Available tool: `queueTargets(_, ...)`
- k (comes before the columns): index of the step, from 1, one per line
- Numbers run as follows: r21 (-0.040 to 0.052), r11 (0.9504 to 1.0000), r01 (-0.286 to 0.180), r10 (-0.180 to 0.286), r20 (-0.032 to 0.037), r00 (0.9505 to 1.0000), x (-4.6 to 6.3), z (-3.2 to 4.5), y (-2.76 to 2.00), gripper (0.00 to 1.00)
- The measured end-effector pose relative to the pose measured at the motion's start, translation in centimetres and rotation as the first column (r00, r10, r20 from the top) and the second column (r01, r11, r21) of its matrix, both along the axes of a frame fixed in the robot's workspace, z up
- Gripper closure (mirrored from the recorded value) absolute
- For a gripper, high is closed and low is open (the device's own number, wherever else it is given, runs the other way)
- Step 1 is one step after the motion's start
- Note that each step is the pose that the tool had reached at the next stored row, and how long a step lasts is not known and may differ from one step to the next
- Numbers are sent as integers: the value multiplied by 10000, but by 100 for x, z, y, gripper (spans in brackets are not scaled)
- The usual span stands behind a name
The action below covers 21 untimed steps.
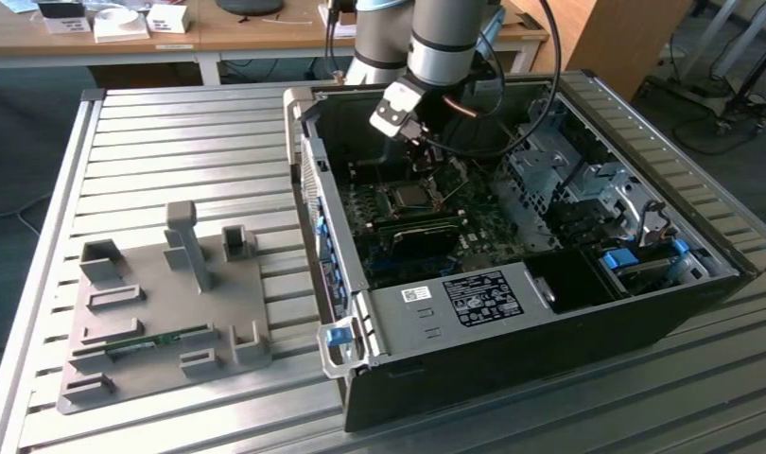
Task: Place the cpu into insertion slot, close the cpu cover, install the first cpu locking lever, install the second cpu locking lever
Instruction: 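Close the cpu cover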
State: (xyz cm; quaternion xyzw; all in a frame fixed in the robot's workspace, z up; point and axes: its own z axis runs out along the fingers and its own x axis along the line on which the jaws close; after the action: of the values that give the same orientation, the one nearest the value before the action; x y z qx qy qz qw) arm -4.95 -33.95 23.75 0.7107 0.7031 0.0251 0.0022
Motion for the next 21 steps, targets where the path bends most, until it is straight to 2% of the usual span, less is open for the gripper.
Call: queueTargets(21,5,10000,1,-1,2,10000,0,34,1,89)
